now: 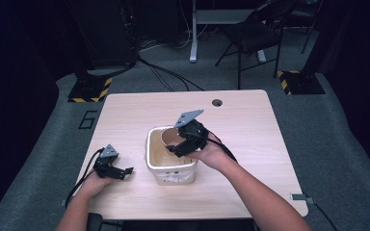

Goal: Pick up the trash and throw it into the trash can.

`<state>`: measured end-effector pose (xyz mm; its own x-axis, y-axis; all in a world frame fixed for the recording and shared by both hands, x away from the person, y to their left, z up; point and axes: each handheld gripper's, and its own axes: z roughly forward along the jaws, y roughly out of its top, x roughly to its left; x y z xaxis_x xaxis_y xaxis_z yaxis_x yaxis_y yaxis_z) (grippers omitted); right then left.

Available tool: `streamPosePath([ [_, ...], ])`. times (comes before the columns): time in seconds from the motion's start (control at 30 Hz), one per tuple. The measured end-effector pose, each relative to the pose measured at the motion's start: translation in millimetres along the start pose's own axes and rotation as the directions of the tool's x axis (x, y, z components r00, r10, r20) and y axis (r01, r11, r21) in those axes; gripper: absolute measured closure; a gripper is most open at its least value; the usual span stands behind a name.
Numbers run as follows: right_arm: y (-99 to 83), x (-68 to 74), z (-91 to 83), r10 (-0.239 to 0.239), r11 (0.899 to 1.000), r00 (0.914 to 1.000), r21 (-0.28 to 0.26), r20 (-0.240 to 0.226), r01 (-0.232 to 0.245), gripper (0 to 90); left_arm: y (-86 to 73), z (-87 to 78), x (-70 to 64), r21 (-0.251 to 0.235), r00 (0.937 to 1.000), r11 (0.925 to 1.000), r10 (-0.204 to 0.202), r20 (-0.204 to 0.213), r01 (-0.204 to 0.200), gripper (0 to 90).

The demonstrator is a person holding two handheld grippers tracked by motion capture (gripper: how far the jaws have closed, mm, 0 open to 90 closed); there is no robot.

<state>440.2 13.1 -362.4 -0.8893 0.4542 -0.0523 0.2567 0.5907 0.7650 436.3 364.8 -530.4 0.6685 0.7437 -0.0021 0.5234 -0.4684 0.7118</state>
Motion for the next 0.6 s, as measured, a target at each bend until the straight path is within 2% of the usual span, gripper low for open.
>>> streamPosePath([
  [0.17, -2.7, 1.3, 7.9, 0.014, 1.000, 0.9999, 0.014, -0.005, -0.014, 18.7, 0.0, 0.0, 0.0, 0.000, 1.0000, 1.0000, 0.000, 0.000, 0.000, 0.6],
  [0.4, -7.2, 2.0, 24.1, 0.019, 0.998, 0.9998, 0.061, -0.001, -0.019, 18.4, -0.1, 0.1, 0.0, -0.001, 1.0000, 1.0000, -0.001, 0.001, 0.001, 0.5],
  [0.6, -6.4, 3.0, 34.2, -0.002, 0.996, 1.0000, 0.093, -0.003, 0.002, 17.9, -0.1, 0.1, 0.0, -0.001, 1.0000, 1.0000, 0.000, 0.001, 0.000, 0.6],
])
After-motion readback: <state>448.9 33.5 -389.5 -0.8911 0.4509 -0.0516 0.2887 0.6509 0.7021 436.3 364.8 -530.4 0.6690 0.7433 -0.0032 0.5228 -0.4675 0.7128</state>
